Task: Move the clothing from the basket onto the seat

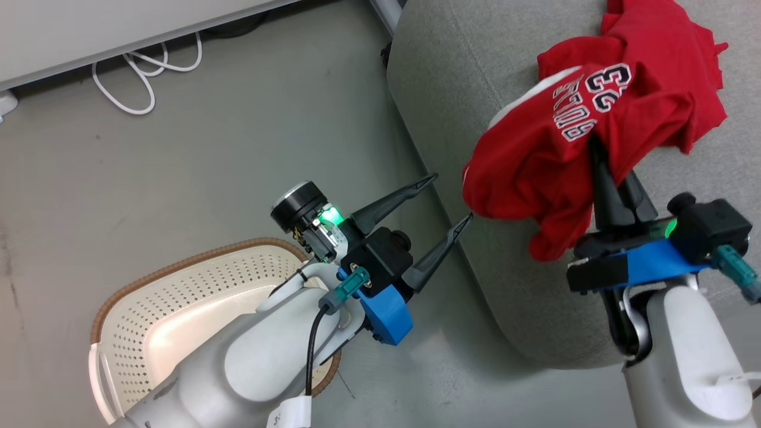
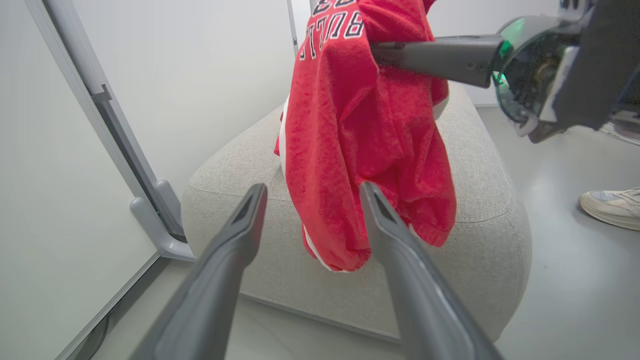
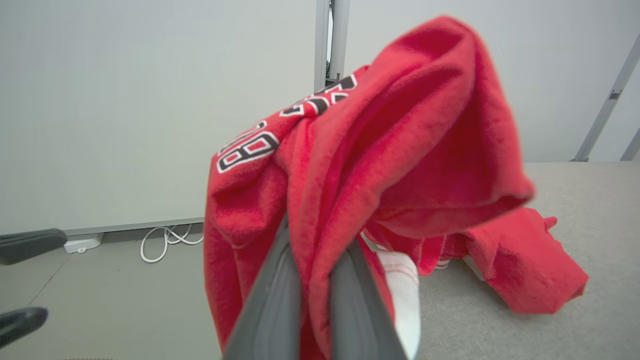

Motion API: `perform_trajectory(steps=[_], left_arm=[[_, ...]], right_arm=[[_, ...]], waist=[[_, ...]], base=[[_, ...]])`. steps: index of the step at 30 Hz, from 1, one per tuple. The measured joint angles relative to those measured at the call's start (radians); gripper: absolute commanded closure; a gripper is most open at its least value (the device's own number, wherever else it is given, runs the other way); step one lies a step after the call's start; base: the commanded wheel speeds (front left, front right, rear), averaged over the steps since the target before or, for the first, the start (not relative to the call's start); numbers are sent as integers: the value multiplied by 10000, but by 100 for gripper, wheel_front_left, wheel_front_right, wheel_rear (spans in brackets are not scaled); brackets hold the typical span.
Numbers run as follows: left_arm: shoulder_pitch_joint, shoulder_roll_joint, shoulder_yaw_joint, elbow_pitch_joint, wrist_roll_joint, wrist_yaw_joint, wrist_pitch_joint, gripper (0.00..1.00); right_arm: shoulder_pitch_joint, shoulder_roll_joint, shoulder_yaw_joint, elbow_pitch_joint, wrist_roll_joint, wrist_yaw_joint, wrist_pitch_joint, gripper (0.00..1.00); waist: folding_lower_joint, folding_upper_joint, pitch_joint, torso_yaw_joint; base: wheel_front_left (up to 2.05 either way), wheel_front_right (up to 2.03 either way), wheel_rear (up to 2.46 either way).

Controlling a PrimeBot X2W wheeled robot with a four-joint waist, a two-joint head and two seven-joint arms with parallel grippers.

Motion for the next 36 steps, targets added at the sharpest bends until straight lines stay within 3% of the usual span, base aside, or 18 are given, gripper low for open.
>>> perform_trajectory(steps=[5,10,21,27,31,36], left_arm=[[-349,105,48,-67,67,0,23,0],[-827,360,98,-203,205,-2,148,0],[-1725,740,86,-803,566,-2,479,0],[-2057,809,61,-1009,677,0,569,0],[-2176,865,35,-1112,696,-2,581,0],[-2195,978,2,-1198,704,35,625,0]], right_arm=[[-1154,4,-282,-276,-244,0,0,100],[-2943,-320,-1235,-719,-401,0,0,100],[-5880,-2474,-4249,-1206,-439,0,-2,100],[-5969,-3584,-5365,-155,-349,0,-2,100],[-5752,-3611,-5582,857,-433,0,-2,100],[-5399,-3081,-5544,2368,-713,0,0,100]], waist=[[0,0,426,122],[1,0,1126,264],[2,0,3044,693],[2,-1,3874,856],[2,-1,4217,929],[2,0,4407,996]], base=[[0,0,0],[0,0,0],[0,0,0],[0,0,0],[0,0,0],[0,0,0]])
